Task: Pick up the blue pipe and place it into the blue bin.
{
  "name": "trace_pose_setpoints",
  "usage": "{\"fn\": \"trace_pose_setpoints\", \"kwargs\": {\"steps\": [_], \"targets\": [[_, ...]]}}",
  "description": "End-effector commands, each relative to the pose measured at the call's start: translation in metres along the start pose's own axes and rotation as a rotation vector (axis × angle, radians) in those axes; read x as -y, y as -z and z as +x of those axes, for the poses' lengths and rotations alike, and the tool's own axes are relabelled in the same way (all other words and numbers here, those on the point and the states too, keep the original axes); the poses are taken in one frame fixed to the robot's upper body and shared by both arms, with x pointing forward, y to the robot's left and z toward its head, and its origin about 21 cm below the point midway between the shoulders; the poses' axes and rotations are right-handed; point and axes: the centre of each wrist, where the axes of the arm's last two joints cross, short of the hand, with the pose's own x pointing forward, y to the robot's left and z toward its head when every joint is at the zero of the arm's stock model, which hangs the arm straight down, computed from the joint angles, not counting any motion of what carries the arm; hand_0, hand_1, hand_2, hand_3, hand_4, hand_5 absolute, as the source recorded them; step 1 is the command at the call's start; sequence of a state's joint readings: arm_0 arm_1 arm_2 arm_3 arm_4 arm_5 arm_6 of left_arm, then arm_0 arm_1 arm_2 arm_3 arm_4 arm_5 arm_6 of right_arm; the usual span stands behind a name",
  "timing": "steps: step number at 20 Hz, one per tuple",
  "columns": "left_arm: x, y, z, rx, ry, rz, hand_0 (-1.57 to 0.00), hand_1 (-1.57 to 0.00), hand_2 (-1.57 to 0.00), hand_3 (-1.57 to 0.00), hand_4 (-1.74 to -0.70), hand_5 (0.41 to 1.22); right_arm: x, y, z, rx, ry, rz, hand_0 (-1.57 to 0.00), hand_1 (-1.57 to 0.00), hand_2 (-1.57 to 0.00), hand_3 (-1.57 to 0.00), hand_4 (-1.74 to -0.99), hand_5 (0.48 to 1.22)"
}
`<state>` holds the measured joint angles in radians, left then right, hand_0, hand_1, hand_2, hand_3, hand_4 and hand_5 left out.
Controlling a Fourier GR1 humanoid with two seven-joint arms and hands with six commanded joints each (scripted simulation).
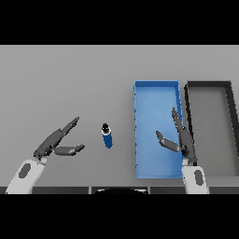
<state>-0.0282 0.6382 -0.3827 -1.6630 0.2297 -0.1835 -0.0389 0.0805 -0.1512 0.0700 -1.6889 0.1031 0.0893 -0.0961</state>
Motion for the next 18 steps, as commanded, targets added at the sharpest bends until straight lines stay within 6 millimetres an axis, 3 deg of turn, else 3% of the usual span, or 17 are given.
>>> {"fn": "trace_pose_setpoints", "kwargs": {"steps": [1,6,18], "targets": [[0.008,0.003,-0.002,-0.01,-0.005,-0.028,0.0,0.0,0.0,0.0,-1.08,0.488,0.0,-0.003,-0.001,0.014,0.001,0.008,0.0,0.0,0.0,0.0,-1.239,0.606],[0.042,0.017,-0.003,0.008,0.0,-0.13,0.0,0.0,0.0,0.0,-1.1,0.447,-0.007,-0.004,-0.004,-0.002,0.006,0.016,0.0,0.0,0.0,0.0,-1.262,0.617],[0.086,0.08,-0.009,0.026,-0.046,-0.202,0.0,0.0,0.0,0.0,-1.1,0.441,-0.001,-0.011,-0.003,-0.012,0.016,-0.009,0.0,0.0,0.0,0.0,-1.266,0.598]]}}
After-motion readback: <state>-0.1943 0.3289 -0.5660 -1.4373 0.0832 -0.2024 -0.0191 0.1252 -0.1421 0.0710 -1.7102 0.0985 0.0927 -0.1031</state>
